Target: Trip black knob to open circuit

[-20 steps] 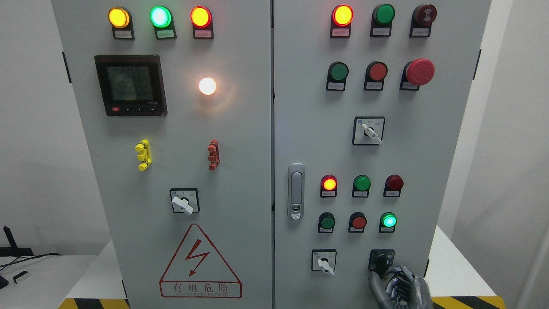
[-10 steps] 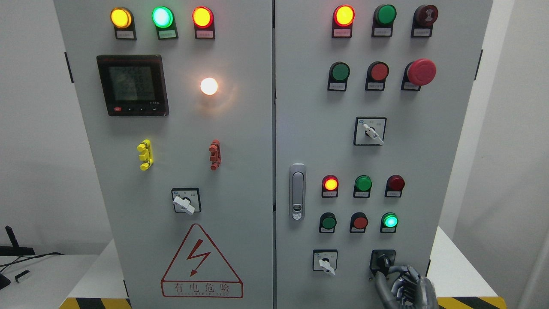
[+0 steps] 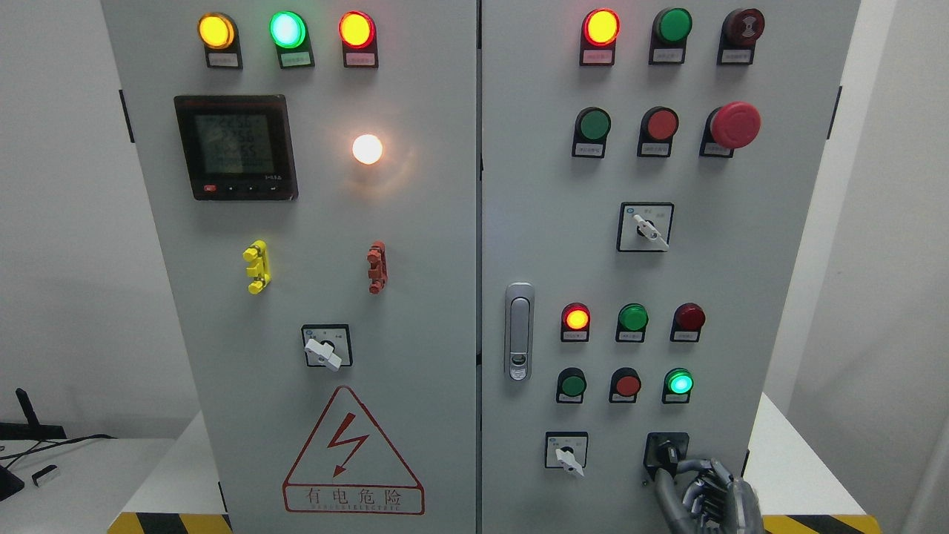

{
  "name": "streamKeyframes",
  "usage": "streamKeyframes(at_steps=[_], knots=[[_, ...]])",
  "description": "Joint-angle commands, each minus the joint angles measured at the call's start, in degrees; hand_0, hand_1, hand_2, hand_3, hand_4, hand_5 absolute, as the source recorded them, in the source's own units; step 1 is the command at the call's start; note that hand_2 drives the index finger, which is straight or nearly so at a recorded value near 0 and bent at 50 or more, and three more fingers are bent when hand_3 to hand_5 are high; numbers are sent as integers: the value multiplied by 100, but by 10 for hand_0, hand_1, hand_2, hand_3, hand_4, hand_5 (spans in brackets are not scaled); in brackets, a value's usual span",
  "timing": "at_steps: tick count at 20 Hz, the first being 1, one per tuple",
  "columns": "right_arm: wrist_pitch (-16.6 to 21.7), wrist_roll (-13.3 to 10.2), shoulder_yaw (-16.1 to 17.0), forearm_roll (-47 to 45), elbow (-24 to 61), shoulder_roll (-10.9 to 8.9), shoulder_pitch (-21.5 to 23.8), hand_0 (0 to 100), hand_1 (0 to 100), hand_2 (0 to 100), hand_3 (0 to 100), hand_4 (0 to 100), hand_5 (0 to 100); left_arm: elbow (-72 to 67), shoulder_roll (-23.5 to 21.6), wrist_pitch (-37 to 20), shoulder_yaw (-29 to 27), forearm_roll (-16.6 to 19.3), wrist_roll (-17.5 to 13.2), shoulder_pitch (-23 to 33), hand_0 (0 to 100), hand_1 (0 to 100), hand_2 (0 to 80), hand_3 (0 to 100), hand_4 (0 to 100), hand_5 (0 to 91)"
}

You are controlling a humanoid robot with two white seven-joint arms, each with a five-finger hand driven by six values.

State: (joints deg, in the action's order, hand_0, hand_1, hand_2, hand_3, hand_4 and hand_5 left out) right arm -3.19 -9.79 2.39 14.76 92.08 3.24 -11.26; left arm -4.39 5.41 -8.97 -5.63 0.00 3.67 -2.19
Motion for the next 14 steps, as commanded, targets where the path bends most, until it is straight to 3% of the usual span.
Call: streamKeyframes(at_steps=[1, 14], knots=[[2, -5, 87, -9, 12, -104, 18, 434, 702, 466, 875, 962, 1000, 0, 4, 1, 0, -27, 2, 0, 120, 389, 0, 0, 0, 0], [37, 4, 87, -35, 56, -113, 18, 442, 709, 458, 869, 964, 1000, 0, 4, 1, 0, -27, 2, 0, 120, 389, 0, 0, 0, 0]])
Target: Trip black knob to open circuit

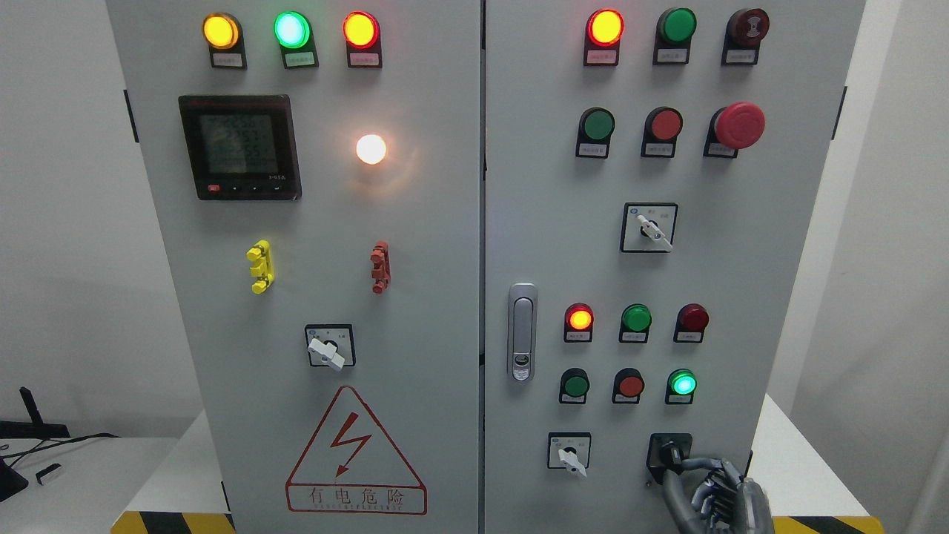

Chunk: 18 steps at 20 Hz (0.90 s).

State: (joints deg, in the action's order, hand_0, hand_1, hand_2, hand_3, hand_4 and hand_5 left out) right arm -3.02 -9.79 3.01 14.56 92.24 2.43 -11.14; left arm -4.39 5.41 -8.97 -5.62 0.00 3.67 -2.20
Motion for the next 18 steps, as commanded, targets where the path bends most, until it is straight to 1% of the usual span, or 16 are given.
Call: streamKeyframes(at_steps=[1, 4, 8, 13, 16, 18], knots=[[73, 4, 24, -15, 39, -24, 16, 442, 708, 459, 868, 964, 1000, 0, 4, 1, 0, -27, 2, 0, 120, 389, 0, 0, 0, 0], [249, 4, 15, -23, 57, -41, 60, 444, 706, 470, 870, 964, 1000, 0, -5, 1, 0, -27, 2, 0, 120, 389, 0, 0, 0, 0], [320, 12, 6, -32, 145, -50, 139, 445, 706, 476, 870, 965, 1000, 0, -5, 1, 0, -27, 2, 0, 120, 389, 0, 0, 0, 0], [565, 12, -29, -41, 224, -76, 349, 447, 704, 478, 875, 971, 1000, 0, -5, 1, 0, -27, 2, 0, 120, 389, 0, 0, 0, 0], [829, 12, -29, -41, 233, -94, 464, 447, 700, 480, 876, 974, 1000, 0, 4, 1, 0, -27, 2, 0, 120, 389, 0, 0, 0, 0], [1144, 12, -20, -41, 250, -111, 604, 461, 668, 481, 880, 976, 1000, 0, 4, 1, 0, -27, 2, 0, 120, 389, 0, 0, 0, 0]])
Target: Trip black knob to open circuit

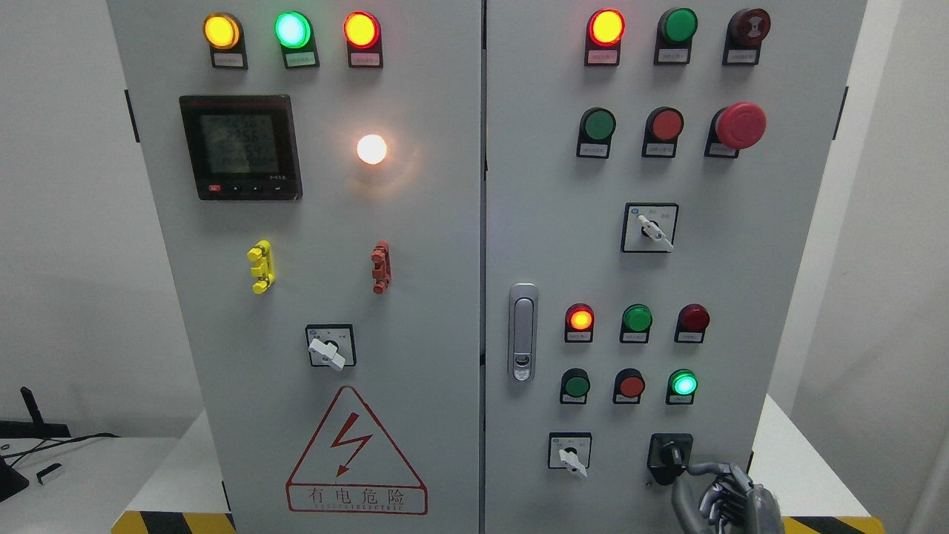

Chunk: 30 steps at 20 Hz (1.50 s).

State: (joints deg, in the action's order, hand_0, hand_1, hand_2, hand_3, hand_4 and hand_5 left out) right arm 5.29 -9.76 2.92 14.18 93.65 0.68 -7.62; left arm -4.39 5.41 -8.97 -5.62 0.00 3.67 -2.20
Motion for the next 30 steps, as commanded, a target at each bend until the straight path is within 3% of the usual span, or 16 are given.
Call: streamKeyframes(at_steps=[1, 4, 6, 8, 9, 11, 13, 15, 18, 20, 27, 30], knots=[[498, 9, -2, -3, 127, 29, 340, 475, 608, 455, 871, 941, 983, 0, 4, 1, 0, -26, 2, 0, 120, 389, 0, 0, 0, 0], [754, 9, 25, -12, 407, -59, 620, 376, 431, 392, 752, 742, 872, 0, -5, 1, 0, -26, 2, 0, 120, 389, 0, 0, 0, 0], [763, 18, 25, -21, 609, -155, 901, 375, 360, 309, 613, 586, 713, 0, 4, 1, 0, -26, 2, 0, 120, 389, 0, 0, 0, 0], [824, 297, 34, -91, 715, -191, 1148, 394, 261, 259, 491, 471, 561, 0, 4, 1, 0, -26, 2, 0, 120, 389, 0, 0, 0, 0], [912, 508, 34, -318, 820, -252, 1288, 417, 148, 216, 404, 383, 465, 0, -5, 1, 0, -26, 2, 0, 120, 389, 0, 0, 0, 0], [1053, 834, 7, -906, 988, -375, 1543, 351, 17, 112, 261, 222, 290, 0, -5, 1, 0, -26, 2, 0, 120, 389, 0, 0, 0, 0], [1062, 1028, 7, -1058, 1119, -428, 1702, 292, 0, 24, 173, 141, 226, 0, -5, 1, 0, -26, 2, 0, 120, 389, 0, 0, 0, 0], [1062, 1046, 25, -1093, 1269, -542, 1851, 236, 0, 0, 89, 51, 134, 0, 4, 1, 0, -26, 2, 0, 120, 389, 0, 0, 0, 0], [1062, 1309, 33, -1277, 1427, -630, 2107, 120, 0, 0, 4, 0, 19, 0, 4, 1, 0, -26, 2, 0, 120, 389, 0, 0, 0, 0], [1062, 1397, 34, -1427, 1524, -683, 2168, 59, 0, 0, 0, 0, 0, 0, 4, 1, 0, -26, 2, 0, 120, 389, 0, 0, 0, 0], [992, 1415, 60, -1515, 1621, -955, 2195, 11, 0, 0, 0, 0, 0, 0, 4, 1, 0, -26, 2, 0, 120, 389, 0, 0, 0, 0], [948, 1424, 95, -1953, 1630, -1069, 2186, 7, 0, 0, 0, 0, 0, 0, -5, 1, 0, -26, 2, 0, 120, 389, 0, 0, 0, 0]])
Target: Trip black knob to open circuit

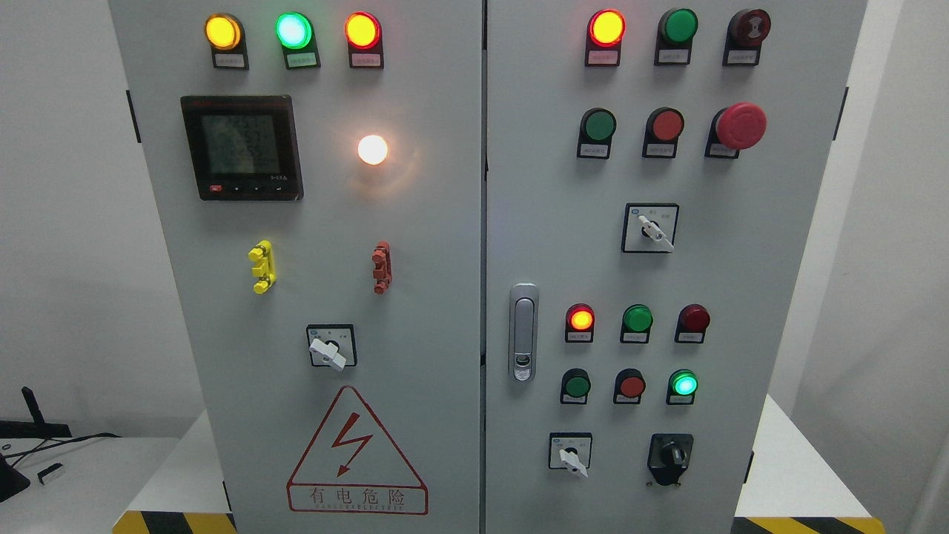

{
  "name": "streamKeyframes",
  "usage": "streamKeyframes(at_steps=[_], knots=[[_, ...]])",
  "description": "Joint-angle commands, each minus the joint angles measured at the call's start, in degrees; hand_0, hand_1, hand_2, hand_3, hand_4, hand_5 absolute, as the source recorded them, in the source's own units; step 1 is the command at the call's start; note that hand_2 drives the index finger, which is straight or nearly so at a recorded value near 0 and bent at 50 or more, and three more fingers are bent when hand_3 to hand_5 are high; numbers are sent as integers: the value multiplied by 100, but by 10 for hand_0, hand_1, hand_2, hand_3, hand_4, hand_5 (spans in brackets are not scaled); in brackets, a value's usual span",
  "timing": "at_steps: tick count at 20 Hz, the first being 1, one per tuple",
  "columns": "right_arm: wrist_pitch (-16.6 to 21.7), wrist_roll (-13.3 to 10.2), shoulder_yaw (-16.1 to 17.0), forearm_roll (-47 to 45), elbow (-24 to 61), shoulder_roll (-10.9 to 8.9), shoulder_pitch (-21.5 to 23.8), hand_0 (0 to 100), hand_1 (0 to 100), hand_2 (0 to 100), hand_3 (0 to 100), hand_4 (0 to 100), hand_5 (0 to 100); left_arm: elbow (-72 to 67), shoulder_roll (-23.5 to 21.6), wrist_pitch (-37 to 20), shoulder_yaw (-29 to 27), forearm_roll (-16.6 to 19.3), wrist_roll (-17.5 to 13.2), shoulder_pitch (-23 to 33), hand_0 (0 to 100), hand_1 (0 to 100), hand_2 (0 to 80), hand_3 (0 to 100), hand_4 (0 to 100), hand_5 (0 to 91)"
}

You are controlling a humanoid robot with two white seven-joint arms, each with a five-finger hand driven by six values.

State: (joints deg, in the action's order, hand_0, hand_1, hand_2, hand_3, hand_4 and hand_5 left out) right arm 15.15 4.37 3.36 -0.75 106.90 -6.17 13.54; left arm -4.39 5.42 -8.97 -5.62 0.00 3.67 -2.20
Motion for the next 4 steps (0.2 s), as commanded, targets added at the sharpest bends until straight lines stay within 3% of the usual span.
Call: streamKeyframes(at_steps=[1, 4], knots=[[-65, 11, 51, -514, 305, -411, 69, 5, 0, 0, 0, 0, 0, 0, 3, 1, 0, -26, 2, 0, 120, 389, 0, 0, 0, 0], [-82, 11, 139, -523, 340, -447, 69, 8, 0, 0, 0, 0, 0, 0, 3, 1, 0, -26, 2, 0, 120, 389, 0, 0, 0, 0]])
